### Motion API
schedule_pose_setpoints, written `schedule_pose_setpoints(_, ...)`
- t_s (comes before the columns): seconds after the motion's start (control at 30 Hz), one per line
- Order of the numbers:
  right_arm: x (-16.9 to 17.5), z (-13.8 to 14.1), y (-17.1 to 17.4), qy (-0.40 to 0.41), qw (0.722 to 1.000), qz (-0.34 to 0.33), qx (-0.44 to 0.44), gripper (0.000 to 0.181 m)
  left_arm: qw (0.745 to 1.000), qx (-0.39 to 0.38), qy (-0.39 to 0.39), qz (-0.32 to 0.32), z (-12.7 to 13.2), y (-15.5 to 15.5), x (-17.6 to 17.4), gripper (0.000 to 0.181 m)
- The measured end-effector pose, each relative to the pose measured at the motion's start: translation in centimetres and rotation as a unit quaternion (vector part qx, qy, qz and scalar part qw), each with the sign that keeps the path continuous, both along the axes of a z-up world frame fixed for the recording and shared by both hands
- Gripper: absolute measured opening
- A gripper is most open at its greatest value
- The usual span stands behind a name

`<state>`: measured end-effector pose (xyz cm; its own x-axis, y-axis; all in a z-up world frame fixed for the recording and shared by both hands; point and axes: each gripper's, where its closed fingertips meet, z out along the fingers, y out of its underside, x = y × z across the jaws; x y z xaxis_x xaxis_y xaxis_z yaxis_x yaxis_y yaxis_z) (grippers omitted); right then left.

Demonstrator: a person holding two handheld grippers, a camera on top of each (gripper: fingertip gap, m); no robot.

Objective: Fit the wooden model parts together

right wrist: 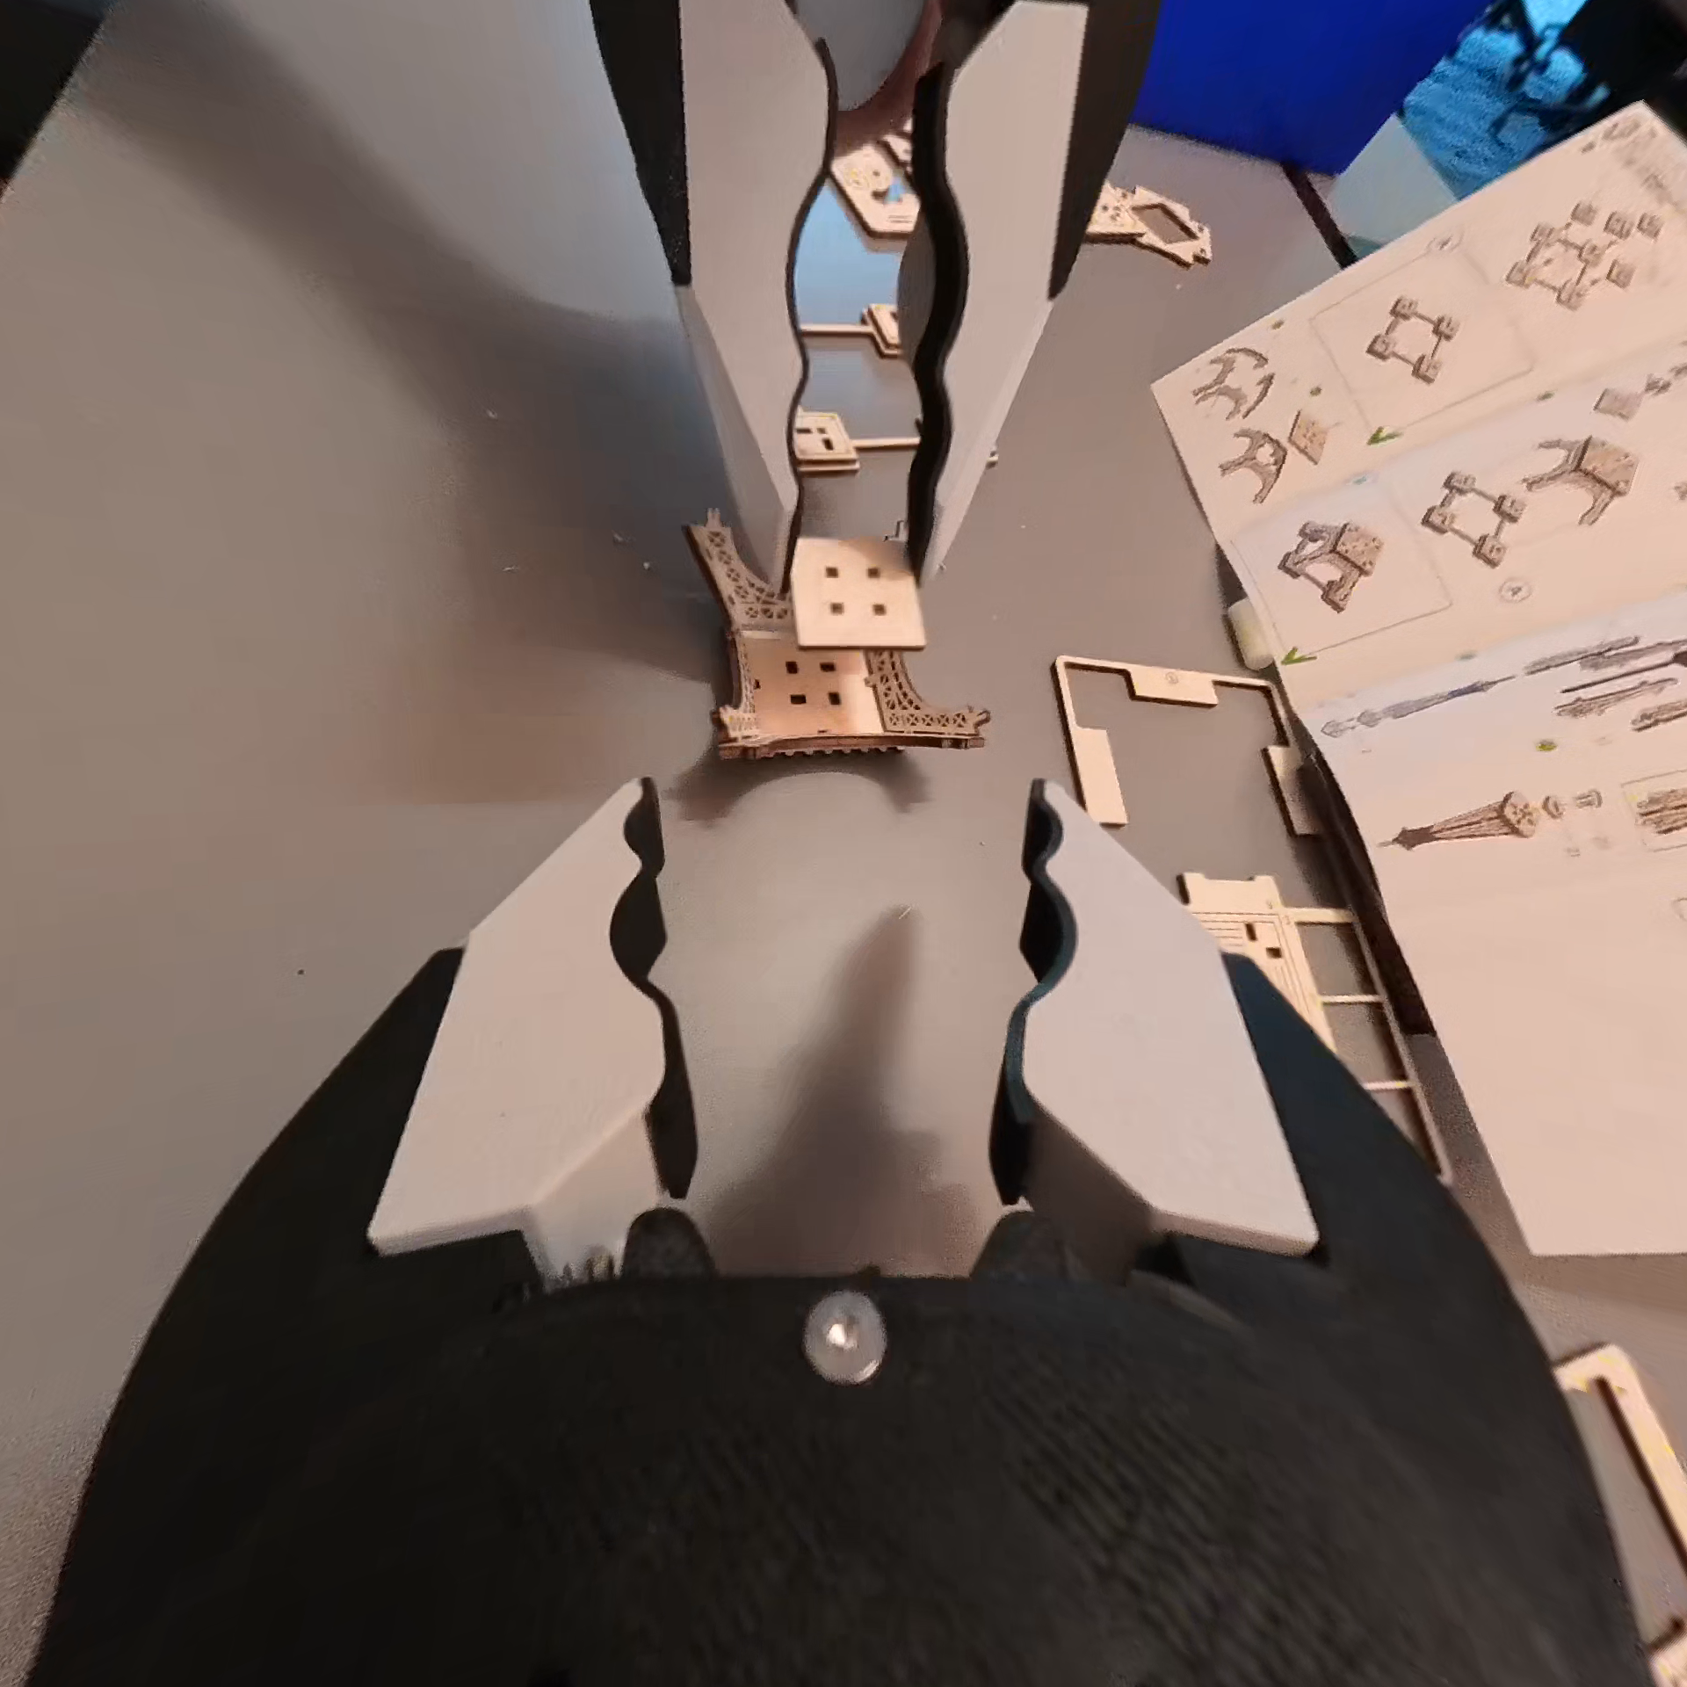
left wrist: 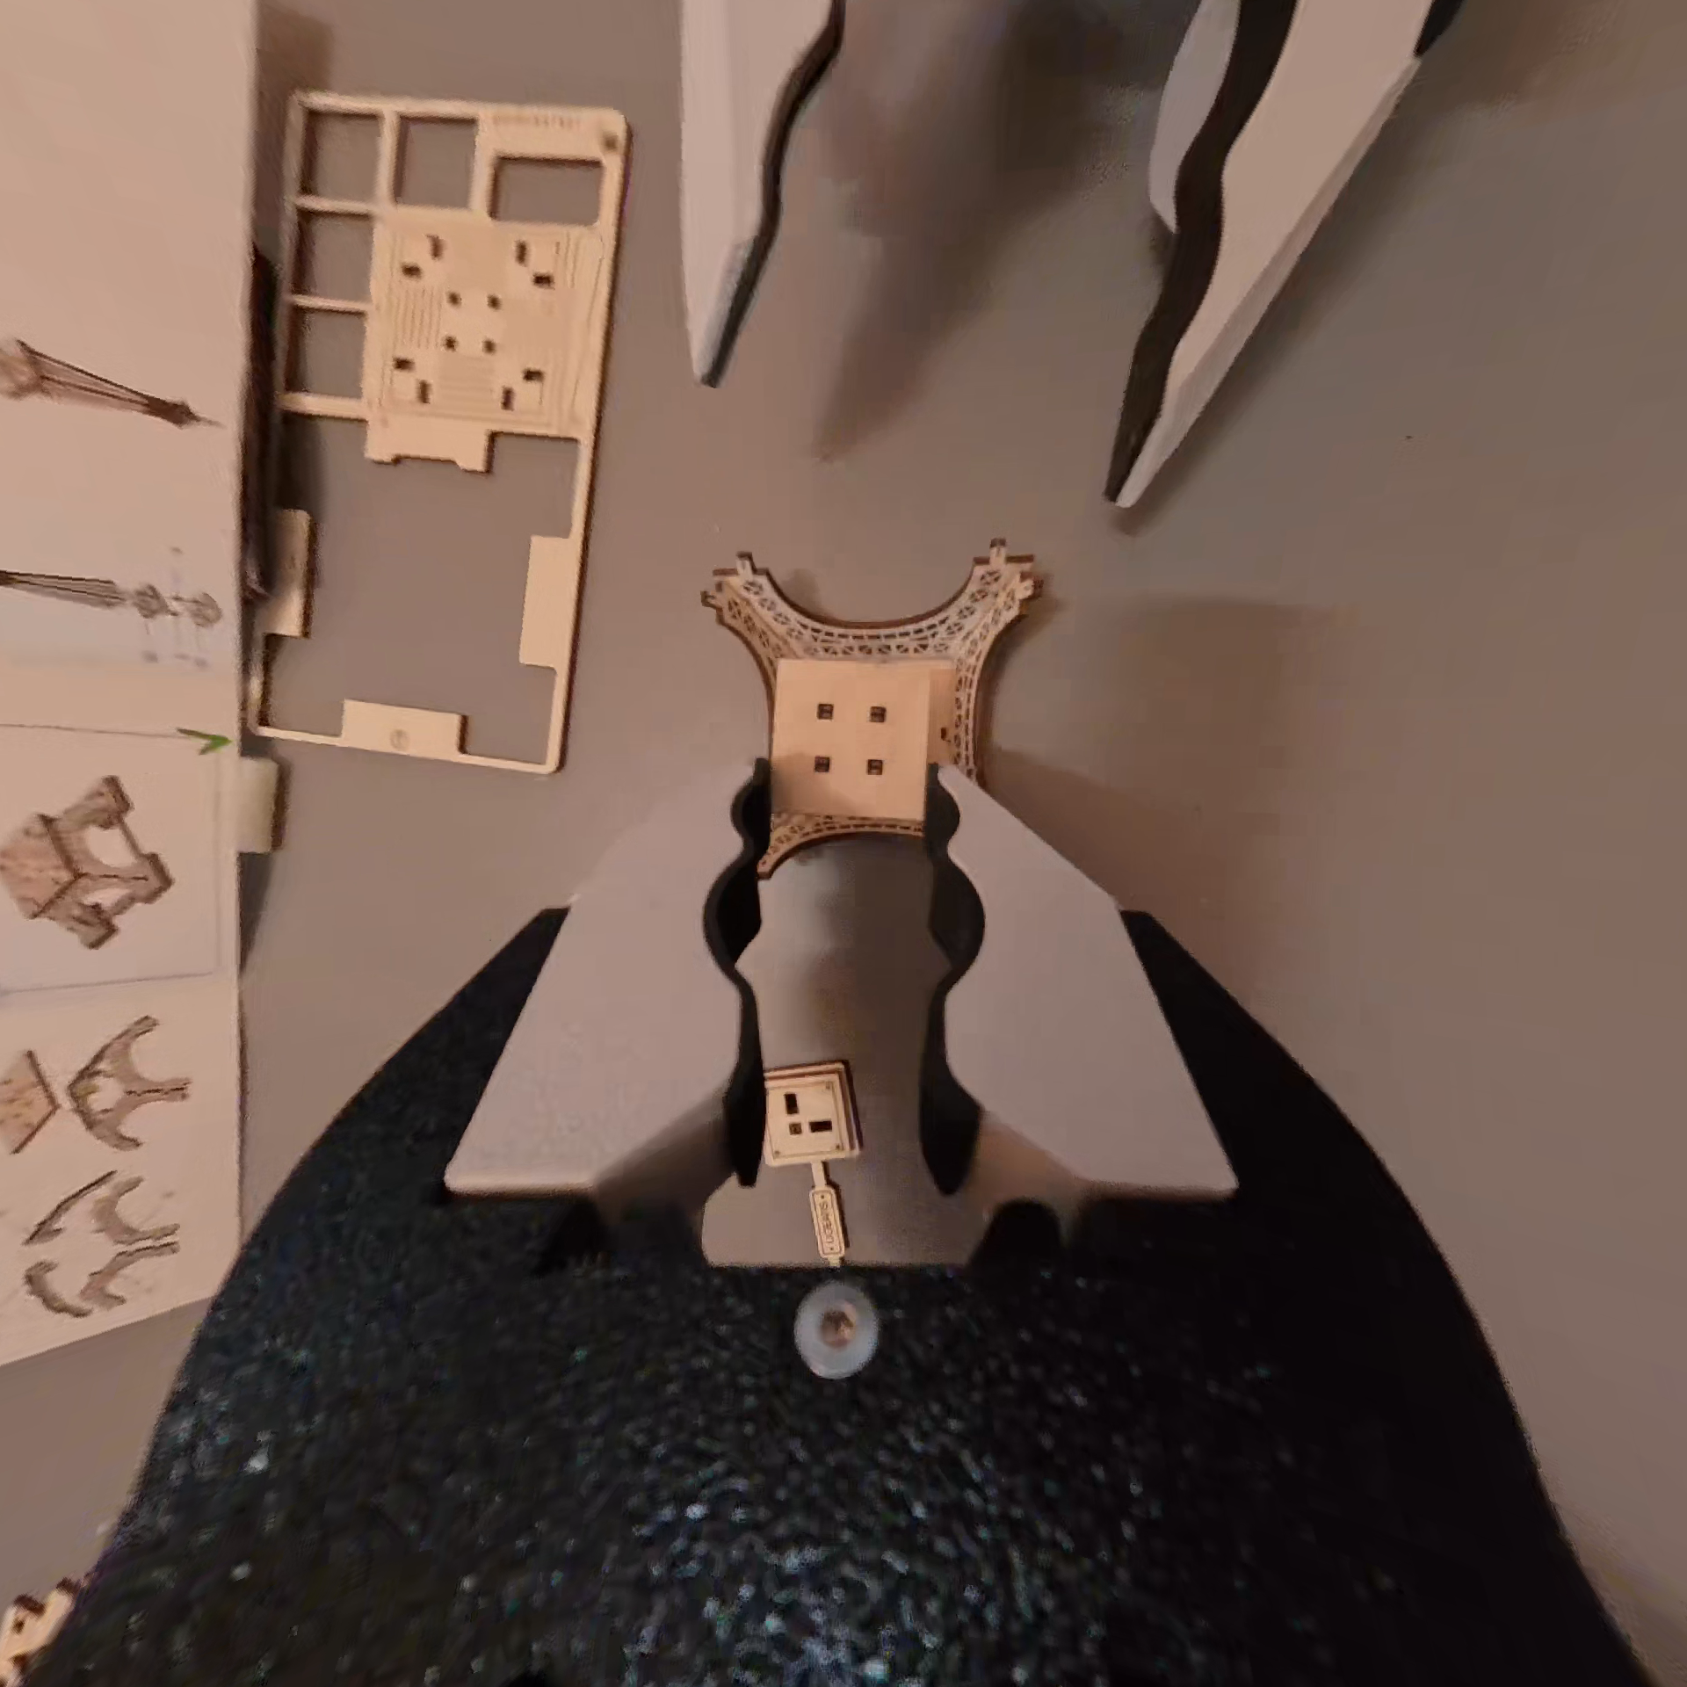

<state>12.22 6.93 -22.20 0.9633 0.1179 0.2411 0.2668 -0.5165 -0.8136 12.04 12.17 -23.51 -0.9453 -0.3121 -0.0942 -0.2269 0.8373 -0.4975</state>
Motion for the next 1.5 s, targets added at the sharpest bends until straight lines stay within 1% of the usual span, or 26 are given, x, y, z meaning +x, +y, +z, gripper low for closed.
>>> schedule_pose_setpoints(0.1,0.4,0.0,0.5,0.013,1.000,-0.018,0.009,0.080,0.999,0.020,0.027,-0.005,-0.9,-0.2,-0.1,0.031)
schedule_pose_setpoints(0.27,0.6,-0.1,0.7,0.041,0.999,-0.032,0.011,0.071,0.997,0.058,0.053,-0.005,-2.0,-0.7,-0.2,0.031)
schedule_pose_setpoints(0.47,0.8,-0.2,0.5,0.035,0.999,-0.035,0.009,0.069,0.994,0.084,0.074,0.016,-2.0,-0.1,-0.2,0.032)
schedule_pose_setpoints(0.57,0.8,-0.3,0.5,0.031,0.999,-0.035,0.007,0.070,0.994,0.087,0.066,0.014,-1.5,-0.1,0.0,0.038)
schedule_pose_setpoints(0.73,0.5,-0.3,0.7,0.028,0.999,-0.030,0.007,0.070,0.993,0.104,0.051,-0.014,-0.9,-0.2,0.1,0.036)
schedule_pose_setpoints(0.8,0.5,-0.2,0.8,0.025,0.999,-0.031,0.011,0.070,0.991,0.121,0.046,-0.029,-1.2,-0.2,0.1,0.032)
schedule_pose_setpoints(0.93,0.3,-0.2,1.2,0.029,0.999,-0.030,0.019,0.071,0.985,0.154,0.053,-0.054,-2.0,0.2,-0.1,0.033)
schedule_pose_setpoints(1.1,0.7,-1.0,1.4,0.033,0.999,-0.034,0.013,0.073,0.986,0.143,0.064,-0.063,-1.8,-0.2,0.0,0.032)
schedule_pose_setpoints(1.23,0.6,-1.0,1.5,0.037,0.999,-0.034,0.010,0.072,0.984,0.138,0.078,-0.077,-1.6,-0.3,0.0,0.032)
schedule_pose_setpoints(1.33,0.6,-1.2,1.5,0.037,0.999,-0.033,0.005,0.072,0.983,0.136,0.088,-0.088,-1.7,-0.5,0.0,0.029)
schedule_pose_setpoints(1.5,0.6,-1.4,1.5,0.033,0.999,-0.033,-0.001,0.073,0.982,0.137,0.097,-0.089,-1.8,-0.5,-0.1,0.028)
